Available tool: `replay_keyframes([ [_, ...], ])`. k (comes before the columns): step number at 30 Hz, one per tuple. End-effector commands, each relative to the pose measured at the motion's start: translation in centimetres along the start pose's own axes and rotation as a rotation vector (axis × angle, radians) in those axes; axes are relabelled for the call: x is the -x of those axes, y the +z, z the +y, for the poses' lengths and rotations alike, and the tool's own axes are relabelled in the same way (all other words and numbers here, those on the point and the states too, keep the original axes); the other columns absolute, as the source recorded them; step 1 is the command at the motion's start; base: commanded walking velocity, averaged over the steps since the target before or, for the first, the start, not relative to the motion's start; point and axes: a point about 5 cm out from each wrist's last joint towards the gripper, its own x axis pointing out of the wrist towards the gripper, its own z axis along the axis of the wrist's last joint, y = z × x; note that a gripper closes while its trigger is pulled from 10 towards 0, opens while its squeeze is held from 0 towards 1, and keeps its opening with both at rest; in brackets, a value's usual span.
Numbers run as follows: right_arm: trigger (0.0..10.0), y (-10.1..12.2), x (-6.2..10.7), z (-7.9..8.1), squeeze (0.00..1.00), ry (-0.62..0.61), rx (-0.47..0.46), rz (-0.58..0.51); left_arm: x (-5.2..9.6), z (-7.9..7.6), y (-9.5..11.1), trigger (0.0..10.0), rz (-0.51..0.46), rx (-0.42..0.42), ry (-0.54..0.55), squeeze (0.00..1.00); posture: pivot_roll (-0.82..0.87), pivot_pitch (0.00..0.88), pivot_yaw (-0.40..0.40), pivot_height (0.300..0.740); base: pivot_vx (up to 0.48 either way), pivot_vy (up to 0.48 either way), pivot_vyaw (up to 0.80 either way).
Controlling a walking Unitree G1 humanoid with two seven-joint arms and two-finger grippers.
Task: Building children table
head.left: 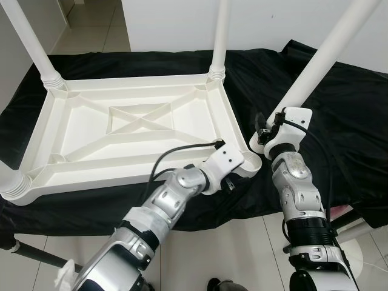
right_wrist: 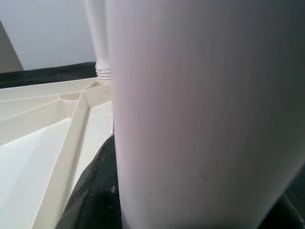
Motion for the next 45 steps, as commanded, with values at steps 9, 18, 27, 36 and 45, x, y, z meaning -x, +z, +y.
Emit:
replay_keyframes([
  [9,10.0,1.3,1.1,0.5,0.0,0.09,0.021,-0.116,5.4,5.1,2.0,10.0,-0.146,-0.032,0.11,0.0,-0.05,0.108,0.017,0.74,0.0,0.0,0.0],
  [18,10.0,1.9,1.7,0.2,0.0,0.118,-0.015,-0.149,9.2,6.8,1.8,10.0,-0.205,-0.032,0.208,0.0,-0.04,0.099,0.0,0.74,0.0,0.0,0.0],
  [27,10.0,0.2,2.3,0.8,0.0,0.229,0.039,-0.043,12.0,5.3,2.1,10.0,-0.291,-0.018,0.085,0.0,-0.04,0.097,-0.02,0.74,0.0,0.0,0.0],
  [36,10.0,-1.1,2.7,1.9,0.0,0.357,0.065,0.035,13.0,4.3,2.7,10.0,-0.316,-0.013,0.024,0.0,-0.03,0.107,-0.024,0.74,0.0,0.0,0.0],
  [45,10.0,-2.5,3.2,2.4,0.0,0.45,0.124,0.104,13.5,3.4,3.1,10.0,-0.332,0.02,-0.014,0.0,-0.03,0.111,-0.027,0.74,0.0,0.0,0.0],
])
